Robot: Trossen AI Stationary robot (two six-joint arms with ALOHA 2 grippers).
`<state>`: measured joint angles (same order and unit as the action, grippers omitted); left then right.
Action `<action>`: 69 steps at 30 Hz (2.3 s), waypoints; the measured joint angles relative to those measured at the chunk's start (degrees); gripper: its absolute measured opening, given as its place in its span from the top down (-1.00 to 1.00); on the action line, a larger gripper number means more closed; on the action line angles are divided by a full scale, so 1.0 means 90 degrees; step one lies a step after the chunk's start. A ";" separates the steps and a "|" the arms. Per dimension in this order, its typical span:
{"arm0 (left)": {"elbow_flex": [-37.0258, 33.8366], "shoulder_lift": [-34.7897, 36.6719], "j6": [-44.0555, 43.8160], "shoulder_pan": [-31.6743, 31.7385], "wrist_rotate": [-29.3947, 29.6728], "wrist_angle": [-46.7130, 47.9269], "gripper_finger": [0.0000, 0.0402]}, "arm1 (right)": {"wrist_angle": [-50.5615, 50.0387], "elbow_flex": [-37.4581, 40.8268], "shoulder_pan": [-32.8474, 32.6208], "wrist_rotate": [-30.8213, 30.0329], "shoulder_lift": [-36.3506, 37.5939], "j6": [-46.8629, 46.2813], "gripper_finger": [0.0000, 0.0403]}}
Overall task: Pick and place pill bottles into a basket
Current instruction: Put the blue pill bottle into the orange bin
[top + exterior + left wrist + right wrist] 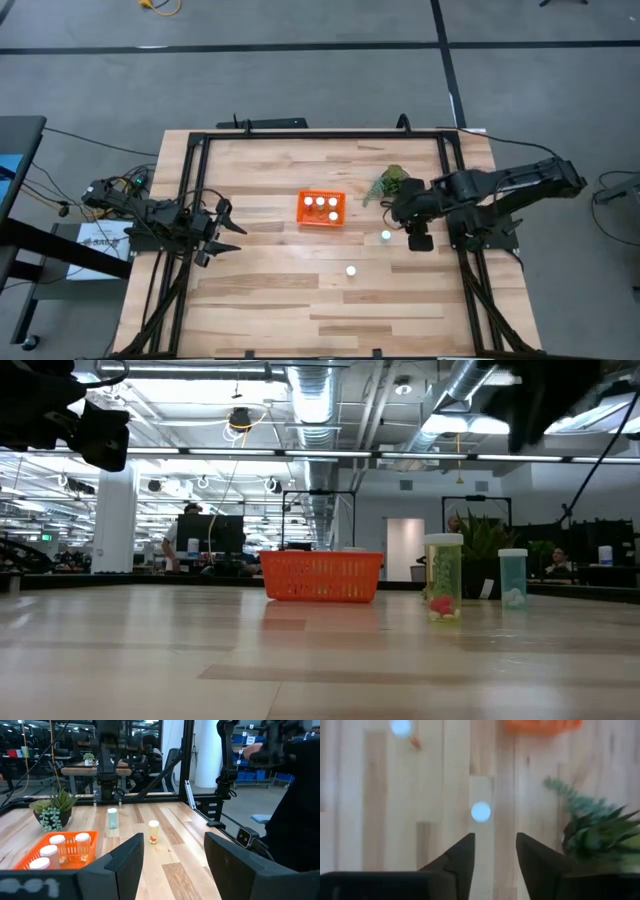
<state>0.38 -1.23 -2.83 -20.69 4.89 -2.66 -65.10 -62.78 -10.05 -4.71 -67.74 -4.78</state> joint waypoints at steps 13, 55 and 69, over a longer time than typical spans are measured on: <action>0.0000 0.0000 0.0000 0.0001 0.0000 0.0002 0.02 | 0.2388 0.2027 0.0091 0.0032 -0.0172 -0.0595 0.17; 0.0000 0.0000 0.0000 0.0001 0.0002 0.0001 0.02 | 0.4733 0.2073 0.0854 -0.0310 -0.1152 -0.1040 0.11; 0.0000 0.0000 0.0000 -0.0002 0.0000 0.0002 0.02 | 0.4971 0.1681 0.0895 -0.0168 -0.2458 -0.0816 0.12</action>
<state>0.38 -1.23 -2.83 -20.71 4.89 -2.64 -20.36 -47.65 -2.00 -6.22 -89.86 -12.12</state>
